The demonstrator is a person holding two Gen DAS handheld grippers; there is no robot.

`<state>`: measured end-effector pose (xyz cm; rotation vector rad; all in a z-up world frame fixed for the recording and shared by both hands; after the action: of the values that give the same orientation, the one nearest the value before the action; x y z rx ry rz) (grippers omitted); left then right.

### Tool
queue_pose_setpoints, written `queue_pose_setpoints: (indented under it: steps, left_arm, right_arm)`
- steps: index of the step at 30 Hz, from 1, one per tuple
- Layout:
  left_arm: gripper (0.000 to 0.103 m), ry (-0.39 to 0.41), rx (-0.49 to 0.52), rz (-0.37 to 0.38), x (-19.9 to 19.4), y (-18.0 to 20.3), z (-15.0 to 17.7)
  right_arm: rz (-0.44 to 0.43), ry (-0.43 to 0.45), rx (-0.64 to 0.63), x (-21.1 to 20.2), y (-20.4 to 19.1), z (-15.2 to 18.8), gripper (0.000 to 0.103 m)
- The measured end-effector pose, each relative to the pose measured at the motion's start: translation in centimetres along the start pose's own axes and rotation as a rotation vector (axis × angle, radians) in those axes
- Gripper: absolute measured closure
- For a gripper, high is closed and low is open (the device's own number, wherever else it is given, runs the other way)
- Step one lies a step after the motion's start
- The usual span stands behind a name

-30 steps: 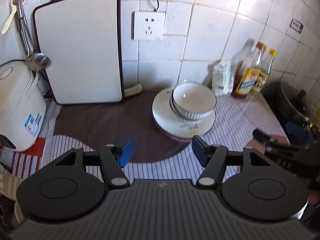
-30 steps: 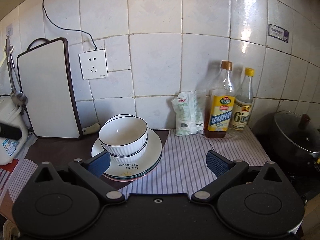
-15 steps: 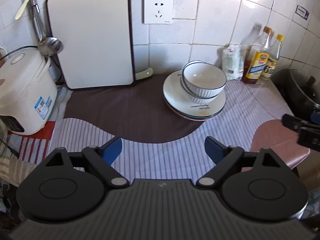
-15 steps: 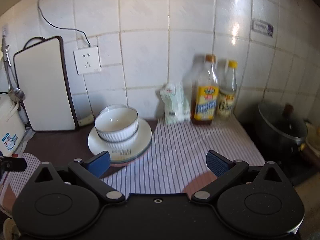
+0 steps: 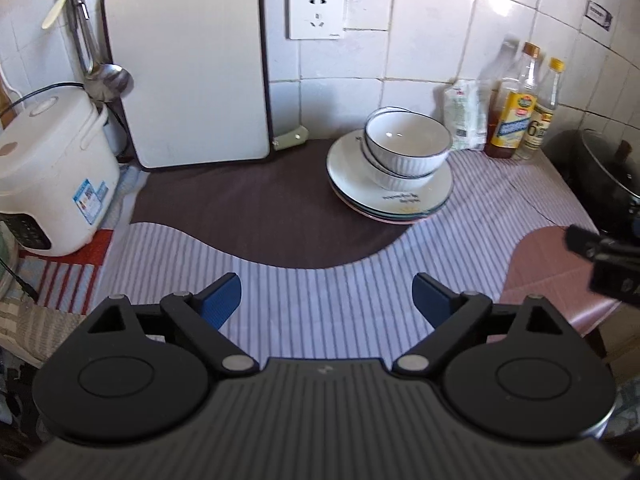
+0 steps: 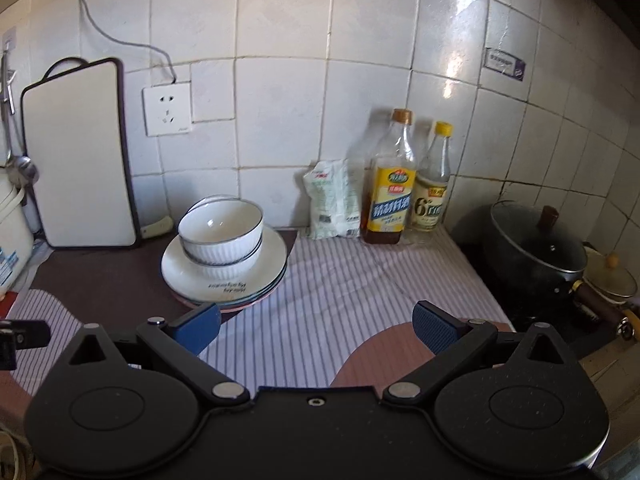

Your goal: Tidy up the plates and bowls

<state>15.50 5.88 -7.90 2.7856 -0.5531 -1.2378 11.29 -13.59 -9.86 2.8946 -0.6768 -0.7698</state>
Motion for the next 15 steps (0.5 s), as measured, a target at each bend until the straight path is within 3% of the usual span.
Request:
queue_pose_setpoints:
  steps: [8,15]
  left_arm:
    - [0.010,0.046,0.003,0.019,-0.7,0.8,0.9]
    - [0.010,0.065,0.011,-0.015,-0.7,0.8,1.7]
  right_arm:
    - [-0.019,-0.015,0.023,-0.8,0.1,1.1,0.000]
    - [-0.023,0.011,0.022,-1.4,0.5,1.7,0.000]
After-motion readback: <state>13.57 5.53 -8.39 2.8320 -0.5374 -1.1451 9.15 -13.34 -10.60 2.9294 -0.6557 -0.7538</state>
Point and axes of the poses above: each gripper's, at about its wrist camera, not at the fingertips, and x roughly the way its jaws point, y to its right, z to its underside, the point moved 3 cm from there along x, roughly the way its jaws point, and after that the axes turned 10 degrees about z, right-handed, at the moved point
